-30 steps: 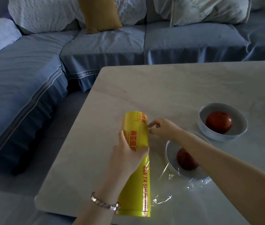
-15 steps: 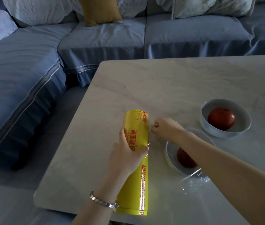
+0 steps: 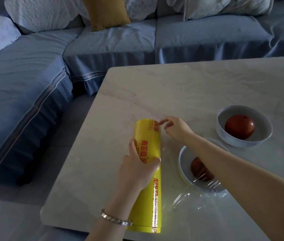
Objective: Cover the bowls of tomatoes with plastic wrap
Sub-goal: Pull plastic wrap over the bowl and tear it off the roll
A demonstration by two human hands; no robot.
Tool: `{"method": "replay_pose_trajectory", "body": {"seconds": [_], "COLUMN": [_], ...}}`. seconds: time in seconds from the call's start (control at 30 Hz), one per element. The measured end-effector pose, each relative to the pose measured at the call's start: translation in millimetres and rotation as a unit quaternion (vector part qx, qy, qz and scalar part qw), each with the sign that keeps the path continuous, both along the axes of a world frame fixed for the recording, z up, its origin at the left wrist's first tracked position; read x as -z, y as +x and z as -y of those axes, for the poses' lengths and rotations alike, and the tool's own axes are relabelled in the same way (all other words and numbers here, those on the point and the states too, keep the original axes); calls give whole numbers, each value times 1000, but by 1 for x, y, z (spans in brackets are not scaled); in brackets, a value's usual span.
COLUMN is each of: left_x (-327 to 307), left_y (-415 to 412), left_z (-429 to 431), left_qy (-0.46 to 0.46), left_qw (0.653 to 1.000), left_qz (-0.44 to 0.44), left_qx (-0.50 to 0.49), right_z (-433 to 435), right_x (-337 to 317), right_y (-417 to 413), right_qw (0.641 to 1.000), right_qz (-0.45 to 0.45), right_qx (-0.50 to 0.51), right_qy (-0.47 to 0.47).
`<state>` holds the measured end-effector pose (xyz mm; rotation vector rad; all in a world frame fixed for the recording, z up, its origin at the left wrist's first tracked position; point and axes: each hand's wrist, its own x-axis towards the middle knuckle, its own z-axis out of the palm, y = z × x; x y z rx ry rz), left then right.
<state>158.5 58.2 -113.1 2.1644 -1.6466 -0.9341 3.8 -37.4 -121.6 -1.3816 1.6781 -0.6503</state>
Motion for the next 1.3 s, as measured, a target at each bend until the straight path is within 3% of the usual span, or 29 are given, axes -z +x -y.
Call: {"method": "replay_pose_trajectory", "body": {"seconds": [0.2,0.47,0.7,0.97,1.1,1.17,1.23,1.3], "left_x": [-2,-3,-4,-6,-4,-4,-4,-4], "left_y": [-2,-7,-4,-4,-1,0,-2,-5], "left_z": [-1,-2,-2,-2,0,0,0,-2], "left_qy": [-1,-3,-7,-4,-6,-5,-5,-10], "left_qw": [1000,1000,1000,1000,1000,1000,1000,1000], "left_qz": [-4,20,3,-3,-24,-29,-7,8], "left_qx": [-2,-5,-2,2,-6,-8,-6,-6], "right_z": [-2,6,4,-16,-20,-22,-26,-34], "right_x": [1,2,-9,-13,-17,-23,-27,-28], "right_y": [-1,8,9,-7,-18,-31,-37,-35], "right_qw": [1000,976,963,975,913,933,976,991], "right_qz": [-9,122,187,195,344,288,147,12], "right_qx": [22,171,173,109,206,185,99,0], "right_qy": [1,59,91,-5,-74,-109,-129,-134]}}
